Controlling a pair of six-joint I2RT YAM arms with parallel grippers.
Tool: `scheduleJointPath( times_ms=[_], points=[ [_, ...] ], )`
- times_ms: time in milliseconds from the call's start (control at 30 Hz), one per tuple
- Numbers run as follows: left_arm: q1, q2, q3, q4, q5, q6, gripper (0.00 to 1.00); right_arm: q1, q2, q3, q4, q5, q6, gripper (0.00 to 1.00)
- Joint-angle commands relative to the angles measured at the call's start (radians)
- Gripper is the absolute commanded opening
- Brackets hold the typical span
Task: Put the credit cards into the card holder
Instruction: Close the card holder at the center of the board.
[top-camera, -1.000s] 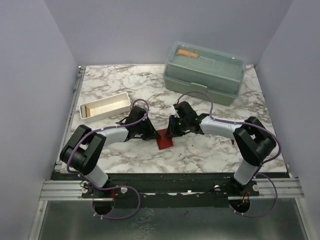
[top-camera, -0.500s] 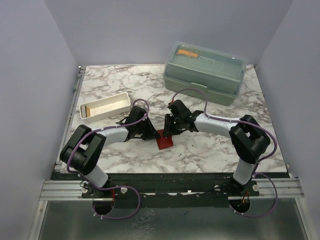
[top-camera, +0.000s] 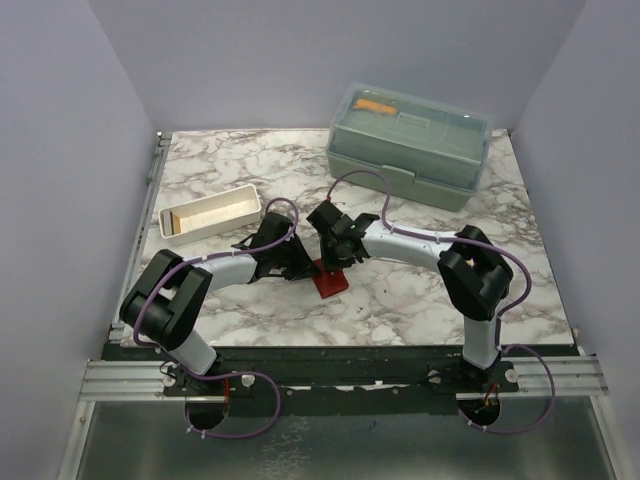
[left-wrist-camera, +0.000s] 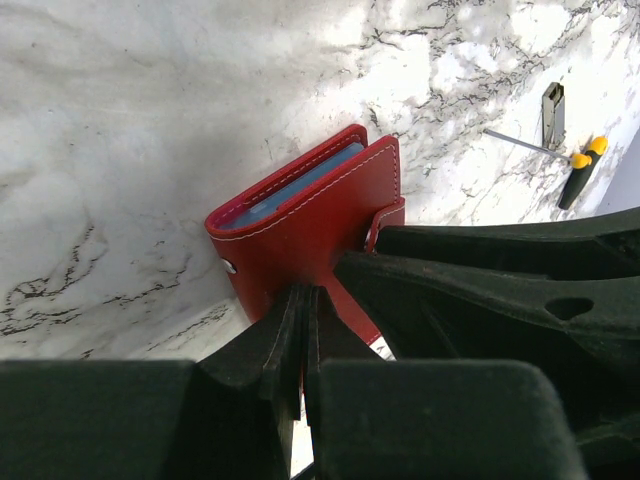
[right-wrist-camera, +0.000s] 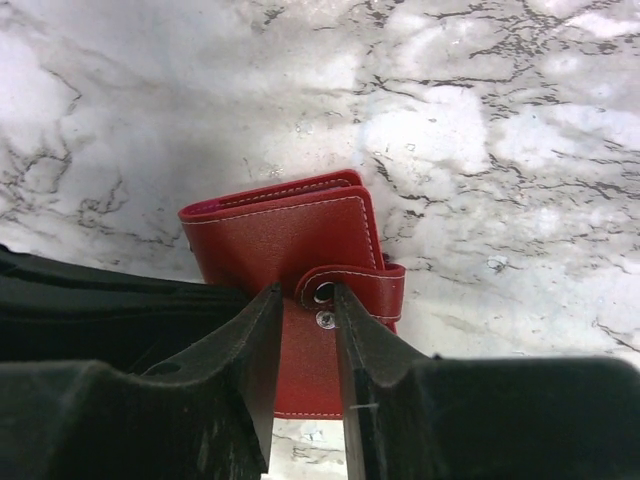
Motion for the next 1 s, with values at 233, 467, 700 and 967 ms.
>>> scheduleJointPath(
  times_ms=[233,467,700,967],
  points=[
    [-0.007,0.013,-0.026,-0.018,0.006,0.022,0.06,0.008,0.076,0.016,-0.119,0.167,0.035,0.14],
    [-0.008,0.009,-0.027,-0.018,0.012,0.024,0.07,0.0,-0.055,-0.082,0.012,0.076,-0.055,0.0],
    [-0.007,0.006,-0.024,-0.018,0.026,0.026,0.06,-0.087,-0.187,-0.226,0.172,-0.222,-0.255,0.0],
    [-0.007,0.003,-0.013,-0.018,0.064,0.034,0.08,-0.124,-0.145,-0.221,0.201,-0.397,-0.406,0.04]
  ],
)
